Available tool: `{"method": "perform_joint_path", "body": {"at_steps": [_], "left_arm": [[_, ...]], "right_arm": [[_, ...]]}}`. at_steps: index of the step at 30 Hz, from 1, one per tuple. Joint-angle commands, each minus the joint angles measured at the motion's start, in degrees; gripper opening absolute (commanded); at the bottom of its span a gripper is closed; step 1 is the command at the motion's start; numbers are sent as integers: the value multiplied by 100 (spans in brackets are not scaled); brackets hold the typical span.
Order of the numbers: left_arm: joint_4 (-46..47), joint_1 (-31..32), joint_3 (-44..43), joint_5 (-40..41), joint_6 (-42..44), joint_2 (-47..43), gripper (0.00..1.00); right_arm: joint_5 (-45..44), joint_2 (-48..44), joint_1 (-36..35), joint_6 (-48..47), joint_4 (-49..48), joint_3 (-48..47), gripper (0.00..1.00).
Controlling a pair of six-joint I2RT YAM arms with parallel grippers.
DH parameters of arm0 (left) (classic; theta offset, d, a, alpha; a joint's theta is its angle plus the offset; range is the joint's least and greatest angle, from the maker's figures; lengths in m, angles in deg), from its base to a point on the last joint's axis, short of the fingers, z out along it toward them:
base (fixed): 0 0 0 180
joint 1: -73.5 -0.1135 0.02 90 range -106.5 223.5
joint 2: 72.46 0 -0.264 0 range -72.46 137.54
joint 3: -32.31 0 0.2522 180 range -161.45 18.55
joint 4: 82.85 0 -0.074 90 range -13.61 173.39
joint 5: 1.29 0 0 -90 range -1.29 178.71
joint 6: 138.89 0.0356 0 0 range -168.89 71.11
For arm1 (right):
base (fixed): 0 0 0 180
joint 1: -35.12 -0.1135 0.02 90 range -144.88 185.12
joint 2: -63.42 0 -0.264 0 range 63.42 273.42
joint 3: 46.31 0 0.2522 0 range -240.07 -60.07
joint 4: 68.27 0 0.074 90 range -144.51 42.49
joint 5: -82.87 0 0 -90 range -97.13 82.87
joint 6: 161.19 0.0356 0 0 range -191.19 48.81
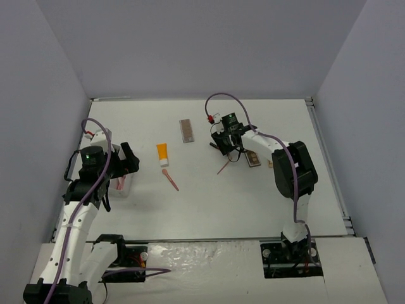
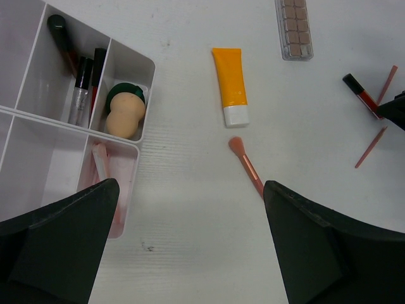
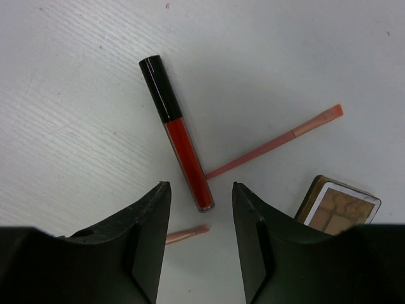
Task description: Organize the makeup
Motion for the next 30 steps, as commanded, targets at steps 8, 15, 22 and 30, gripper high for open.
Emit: {"method": "perform_joint_path", "body": {"at_steps": [8, 15, 22, 30], "left_arm": [[289, 9, -198, -166, -60, 31, 97], [323, 9, -197, -283, -77, 40, 97], [702, 115, -92, -1113, -570, 53, 97], [1229, 984, -271, -994, -1556, 43, 97]], "right_arm": [[581, 487, 36, -232, 85, -618, 34], [675, 464, 20, -130, 77, -428, 24], [539, -82, -460, 110, -21, -80, 0], [469, -1551, -1695, 1030, -1499, 811, 0]]}}
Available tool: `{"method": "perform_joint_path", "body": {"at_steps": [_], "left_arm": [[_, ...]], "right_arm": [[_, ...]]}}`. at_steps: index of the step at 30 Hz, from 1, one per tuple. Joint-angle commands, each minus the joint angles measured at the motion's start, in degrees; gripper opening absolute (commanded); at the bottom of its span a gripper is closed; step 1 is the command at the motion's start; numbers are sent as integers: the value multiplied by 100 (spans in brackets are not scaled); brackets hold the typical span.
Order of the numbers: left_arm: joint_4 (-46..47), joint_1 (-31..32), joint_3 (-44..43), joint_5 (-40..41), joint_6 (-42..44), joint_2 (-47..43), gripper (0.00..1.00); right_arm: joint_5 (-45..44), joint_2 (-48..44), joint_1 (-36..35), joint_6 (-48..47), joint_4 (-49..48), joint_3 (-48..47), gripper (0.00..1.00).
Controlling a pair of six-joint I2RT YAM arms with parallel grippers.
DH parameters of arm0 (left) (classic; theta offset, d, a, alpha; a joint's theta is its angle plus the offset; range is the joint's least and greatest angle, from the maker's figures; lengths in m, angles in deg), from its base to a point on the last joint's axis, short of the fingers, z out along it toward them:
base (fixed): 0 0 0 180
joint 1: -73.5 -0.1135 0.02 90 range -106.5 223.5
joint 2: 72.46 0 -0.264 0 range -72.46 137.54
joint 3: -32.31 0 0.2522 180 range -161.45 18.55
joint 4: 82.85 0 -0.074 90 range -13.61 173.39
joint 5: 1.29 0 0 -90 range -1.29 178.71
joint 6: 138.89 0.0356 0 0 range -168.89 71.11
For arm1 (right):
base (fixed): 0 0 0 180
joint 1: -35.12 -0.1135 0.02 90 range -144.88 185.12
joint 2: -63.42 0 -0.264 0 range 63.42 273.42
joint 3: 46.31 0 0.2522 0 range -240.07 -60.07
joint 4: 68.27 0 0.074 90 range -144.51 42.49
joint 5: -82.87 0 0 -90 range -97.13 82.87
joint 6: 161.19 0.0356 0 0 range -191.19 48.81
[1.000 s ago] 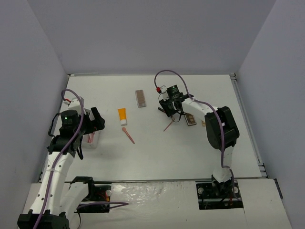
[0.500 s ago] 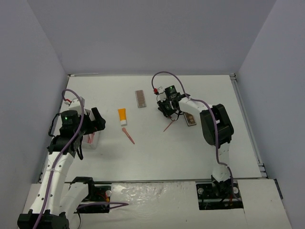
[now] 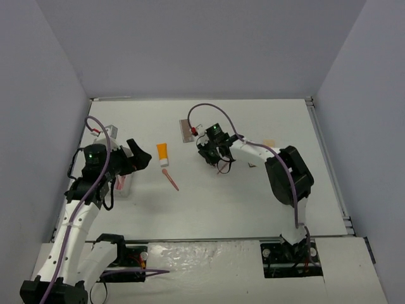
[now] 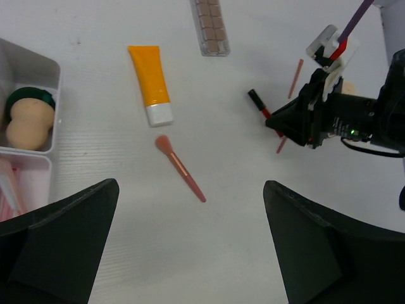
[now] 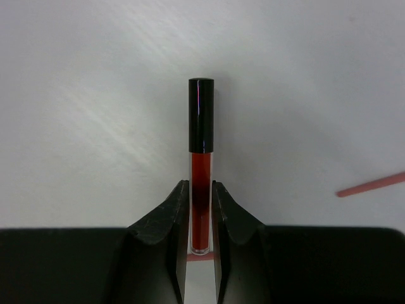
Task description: Organize the makeup
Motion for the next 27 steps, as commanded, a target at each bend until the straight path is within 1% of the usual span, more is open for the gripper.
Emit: {"method": "perform_joint_path", "body": {"at_steps": [1, 3, 8, 11, 13, 17, 21, 25, 27], "left_arm": [[685, 634, -347, 110, -684, 24, 97], [698, 929, -470, 301, -795, 91, 97], [708, 1233, -699, 513, -1002, 110, 96], [705, 1301, -752, 587, -1060, 48, 96], [733, 1373, -766, 644, -1117, -2, 94], [665, 1536, -783, 721, -1160, 6, 89], [709, 1722, -701, 823, -1218, -21, 80], [844, 1936, -611, 995, -1240, -1, 66], [878, 2051, -590, 1103, -1223, 19, 57]], "right_arm": [[-16, -1376, -786, 771, -1489, 472, 0], [-41, -1763, -1167, 1006, -2149, 853, 0], [-233, -2383, -1802, 1452, -3290, 1426, 0], [-276, -2544, -1993, 1533, -3602, 1521, 0], [-378, -2651, -2186, 1526, -3831, 1599, 0], [-687, -2824, -2350, 1509, -4073, 1728, 0], [-831, -2972, -2402, 1618, -4485, 1918, 0], [-931, -3113, -2425, 1711, -4813, 2084, 0], [-938, -3138, -2432, 1711, -4862, 2100, 0]]}}
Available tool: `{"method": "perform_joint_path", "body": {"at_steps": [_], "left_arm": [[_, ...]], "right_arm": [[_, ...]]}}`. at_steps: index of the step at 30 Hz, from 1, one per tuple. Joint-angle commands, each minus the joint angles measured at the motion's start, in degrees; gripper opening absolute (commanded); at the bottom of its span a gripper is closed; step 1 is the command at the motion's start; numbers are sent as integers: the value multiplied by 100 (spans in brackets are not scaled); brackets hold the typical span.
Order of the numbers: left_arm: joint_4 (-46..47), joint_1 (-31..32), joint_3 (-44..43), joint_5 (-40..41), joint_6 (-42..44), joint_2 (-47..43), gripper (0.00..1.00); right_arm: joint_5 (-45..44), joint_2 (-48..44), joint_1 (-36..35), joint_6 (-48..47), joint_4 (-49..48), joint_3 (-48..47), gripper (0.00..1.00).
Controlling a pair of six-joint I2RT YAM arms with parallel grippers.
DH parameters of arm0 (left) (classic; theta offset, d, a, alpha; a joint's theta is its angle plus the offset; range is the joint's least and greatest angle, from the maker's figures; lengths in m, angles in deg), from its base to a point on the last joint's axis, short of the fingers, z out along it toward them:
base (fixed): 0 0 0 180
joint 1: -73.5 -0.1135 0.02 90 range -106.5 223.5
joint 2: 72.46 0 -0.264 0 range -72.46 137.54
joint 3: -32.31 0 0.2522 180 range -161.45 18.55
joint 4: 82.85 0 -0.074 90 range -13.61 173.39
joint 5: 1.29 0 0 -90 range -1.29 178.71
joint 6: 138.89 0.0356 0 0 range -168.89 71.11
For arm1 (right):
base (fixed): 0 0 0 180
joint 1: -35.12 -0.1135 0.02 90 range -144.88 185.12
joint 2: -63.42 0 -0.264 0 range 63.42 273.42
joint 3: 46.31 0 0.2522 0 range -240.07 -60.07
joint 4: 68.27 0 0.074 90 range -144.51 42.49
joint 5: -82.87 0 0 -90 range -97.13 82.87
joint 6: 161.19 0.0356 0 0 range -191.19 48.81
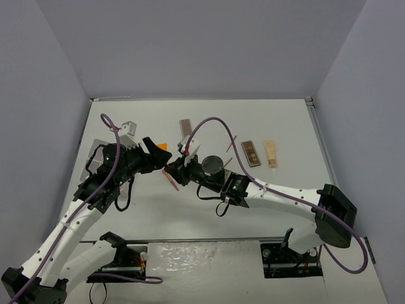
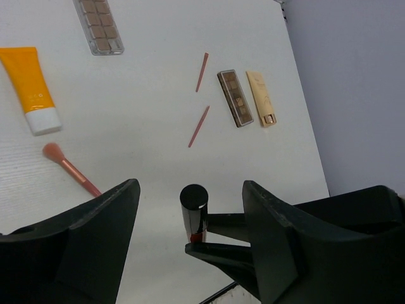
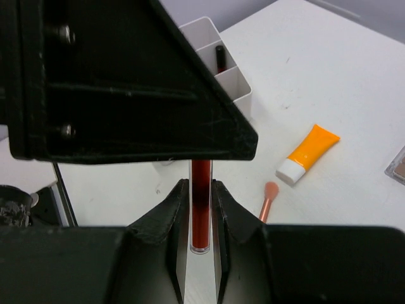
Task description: Organize the makeup
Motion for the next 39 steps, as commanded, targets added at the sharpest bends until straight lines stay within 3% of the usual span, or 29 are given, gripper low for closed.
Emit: {"method": "perform_joint_path", "body": {"at_steps": [1, 4, 7, 9, 12, 17, 20, 23, 26, 33, 39], "left_arm": [[512, 256, -181, 311, -50, -11, 52], [590, 351, -197, 398, -42, 75, 36], [647, 452, -229, 424, -16, 130, 10], [688, 496, -234, 466, 15, 145, 1], [703, 530, -215, 545, 62, 145, 0], [477, 528, -210, 1108, 441, 101, 0], [144, 506, -342, 1831, 832, 134, 0], [-40, 389, -501, 2534, 1294, 333, 0], [85, -32, -563, 2788, 1632, 526, 0], [857, -1636, -548, 2516, 2052, 1206, 0], [1943, -2164, -565, 2418, 2569, 2002, 0]], "right_arm": [[-264, -374, -36, 114, -993, -3, 0], [-264, -374, -36, 106, -1040, 5, 0], [-264, -349, -36, 90, -1080, -10, 1], [-264, -325, -36, 67, -1074, -34, 3], [-456, -295, -36, 31, -1009, -84, 25], [-727, -354, -29, 27, -617, -161, 73], [-979, -487, -26, 53, -250, -111, 90], [-1311, -828, 7, 62, 115, 88, 99], [-1758, -1169, 66, 124, 563, 350, 100], [-3115, -1917, 160, 372, 1530, 818, 100], [-3130, -2396, 274, 361, 1653, 1180, 100]]}}
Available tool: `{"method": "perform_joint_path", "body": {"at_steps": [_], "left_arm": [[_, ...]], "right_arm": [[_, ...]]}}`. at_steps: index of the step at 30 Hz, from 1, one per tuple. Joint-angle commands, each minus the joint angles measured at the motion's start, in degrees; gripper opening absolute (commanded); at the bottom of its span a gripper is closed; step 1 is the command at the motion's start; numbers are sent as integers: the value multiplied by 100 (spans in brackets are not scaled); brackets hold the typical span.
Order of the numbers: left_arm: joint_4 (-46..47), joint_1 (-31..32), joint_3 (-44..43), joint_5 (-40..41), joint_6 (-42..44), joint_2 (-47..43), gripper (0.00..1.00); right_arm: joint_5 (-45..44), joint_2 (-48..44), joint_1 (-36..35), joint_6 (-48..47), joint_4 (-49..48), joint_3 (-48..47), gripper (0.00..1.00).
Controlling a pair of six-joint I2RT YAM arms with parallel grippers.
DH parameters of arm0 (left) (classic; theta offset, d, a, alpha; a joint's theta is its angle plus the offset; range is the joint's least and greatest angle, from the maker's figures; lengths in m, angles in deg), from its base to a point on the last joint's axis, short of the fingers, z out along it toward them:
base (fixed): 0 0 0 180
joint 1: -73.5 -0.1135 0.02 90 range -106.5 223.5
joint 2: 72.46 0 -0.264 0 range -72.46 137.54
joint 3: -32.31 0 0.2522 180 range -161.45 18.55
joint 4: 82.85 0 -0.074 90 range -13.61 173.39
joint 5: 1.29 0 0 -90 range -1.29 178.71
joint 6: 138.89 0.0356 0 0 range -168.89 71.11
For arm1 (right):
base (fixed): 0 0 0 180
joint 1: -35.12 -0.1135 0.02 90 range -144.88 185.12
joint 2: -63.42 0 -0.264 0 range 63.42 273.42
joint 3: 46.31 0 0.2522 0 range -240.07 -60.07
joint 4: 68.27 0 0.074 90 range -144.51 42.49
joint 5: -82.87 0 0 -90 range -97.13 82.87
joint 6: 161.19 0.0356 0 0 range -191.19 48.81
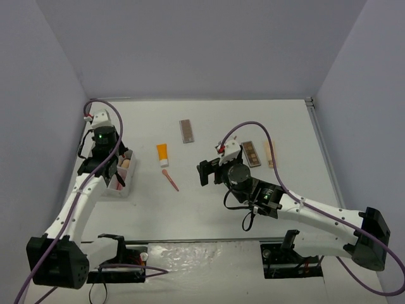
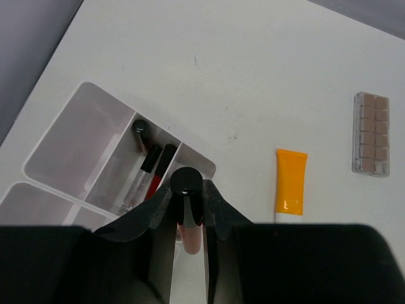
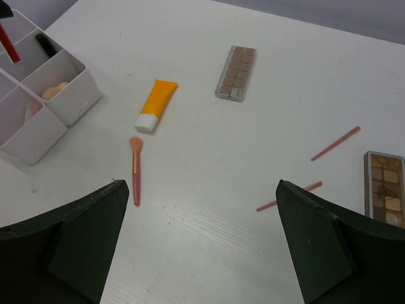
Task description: Organize the makeup
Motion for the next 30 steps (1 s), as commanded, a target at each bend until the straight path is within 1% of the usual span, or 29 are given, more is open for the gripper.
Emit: {"method": "perform_joint_path", "body": {"at_steps": [1, 6, 9, 10, 15, 17, 20, 21, 24, 27, 30], "left_arm": [[1398, -258, -360, -85, 706, 476, 0], [1618, -475, -346, 117, 985, 973, 0], [1962, -538, -31, 253, 1012, 927, 0], [2033, -654, 10, 277, 1013, 898, 0], [2103, -689, 170, 394, 1024, 893, 0], [2113, -689, 227, 417, 1021, 930, 1], [2166, -696, 335, 526, 997, 1093, 5], [2145, -689, 337, 578, 1000, 1156, 8], [1966, -696, 267, 631, 946, 1316, 21], [1790, -698, 168, 541, 829, 1223, 32], [1651, -689, 68, 429, 743, 983, 48]], "right_arm": [[-406, -381, 93, 87, -23, 147, 100], [-416, -546, 194, 112, 139, 281, 100], [-421, -655, 305, 151, 157, 408, 100], [-386, -673, 340, 168, 163, 425, 100], [-262, -756, 464, 234, 200, 474, 100], [-259, -758, 493, 262, 226, 484, 100], [-333, -769, 524, 336, 359, 492, 100], [-356, -774, 542, 396, 407, 482, 100], [-510, -754, 609, 595, 675, 407, 100], [-540, -715, 669, 728, 850, 362, 100], [-352, -584, 669, 738, 967, 289, 100]]}}
